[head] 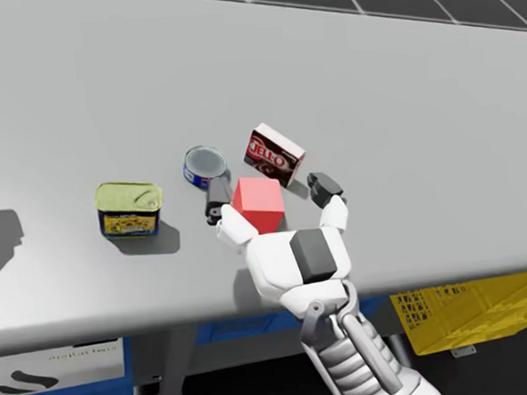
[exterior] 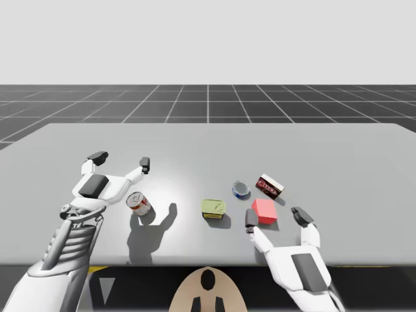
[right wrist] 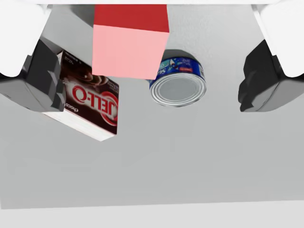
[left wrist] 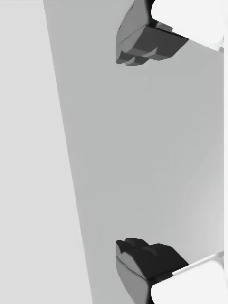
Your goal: Find the red cube and pick it up.
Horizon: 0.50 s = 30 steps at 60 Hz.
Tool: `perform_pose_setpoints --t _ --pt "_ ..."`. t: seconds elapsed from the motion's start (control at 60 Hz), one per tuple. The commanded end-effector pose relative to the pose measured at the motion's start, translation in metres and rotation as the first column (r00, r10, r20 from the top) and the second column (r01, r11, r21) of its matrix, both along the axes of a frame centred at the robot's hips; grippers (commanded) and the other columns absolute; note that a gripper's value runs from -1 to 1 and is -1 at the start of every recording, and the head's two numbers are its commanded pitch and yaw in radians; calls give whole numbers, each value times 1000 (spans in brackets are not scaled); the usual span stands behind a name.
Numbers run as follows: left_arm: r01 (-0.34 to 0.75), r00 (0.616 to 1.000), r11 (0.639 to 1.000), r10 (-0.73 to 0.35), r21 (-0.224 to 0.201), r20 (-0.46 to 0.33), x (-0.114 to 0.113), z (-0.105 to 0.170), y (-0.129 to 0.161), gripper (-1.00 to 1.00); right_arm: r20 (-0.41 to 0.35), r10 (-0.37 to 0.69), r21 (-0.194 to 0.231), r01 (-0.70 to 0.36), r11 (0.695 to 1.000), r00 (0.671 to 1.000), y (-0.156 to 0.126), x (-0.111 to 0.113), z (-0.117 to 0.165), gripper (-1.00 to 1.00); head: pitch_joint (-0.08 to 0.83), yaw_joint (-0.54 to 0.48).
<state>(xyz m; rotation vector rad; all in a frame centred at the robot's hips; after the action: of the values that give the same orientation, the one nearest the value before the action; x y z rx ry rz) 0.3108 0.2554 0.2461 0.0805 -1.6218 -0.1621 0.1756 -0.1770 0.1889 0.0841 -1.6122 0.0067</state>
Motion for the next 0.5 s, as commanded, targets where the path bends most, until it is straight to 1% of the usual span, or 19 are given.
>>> perform_pose_setpoints --t 0.017,0.167,0.283,0.317,0.367,0.383,0.417,0.5 --pt "0 1000 1000 0 0 0 0 0 0 -1000 -66 -55 129 64 990 996 28 6 -22 -1000 759 -332" --pt "0 1000 1000 0 0 0 0 0 0 -1000 -130 -70 124 87 989 989 32 18 -37 -1000 762 -331" --pt "0 1000 1000 0 0 0 0 0 0 -1000 -165 -104 96 121 988 981 31 27 -44 -1000 764 -327" --pt "0 1000 1000 0 0 0 0 0 0 -1000 -176 -118 80 134 988 977 30 30 -47 -1000 765 -326" --pt "0 1000 1000 0 0 0 0 0 0 -1000 -195 -120 79 138 987 973 29 33 -50 -1000 766 -325" --pt "0 1000 1000 0 0 0 0 0 0 -1000 -203 -127 71 144 987 971 29 35 -52 -1000 767 -325" --pt "0 1000 1000 0 0 0 0 0 0 -1000 -217 -130 69 148 987 967 29 38 -55 -1000 767 -325" --pt "0 1000 1000 0 0 0 0 0 0 -1000 -223 -134 62 152 986 965 29 42 -59 -1000 766 -324"
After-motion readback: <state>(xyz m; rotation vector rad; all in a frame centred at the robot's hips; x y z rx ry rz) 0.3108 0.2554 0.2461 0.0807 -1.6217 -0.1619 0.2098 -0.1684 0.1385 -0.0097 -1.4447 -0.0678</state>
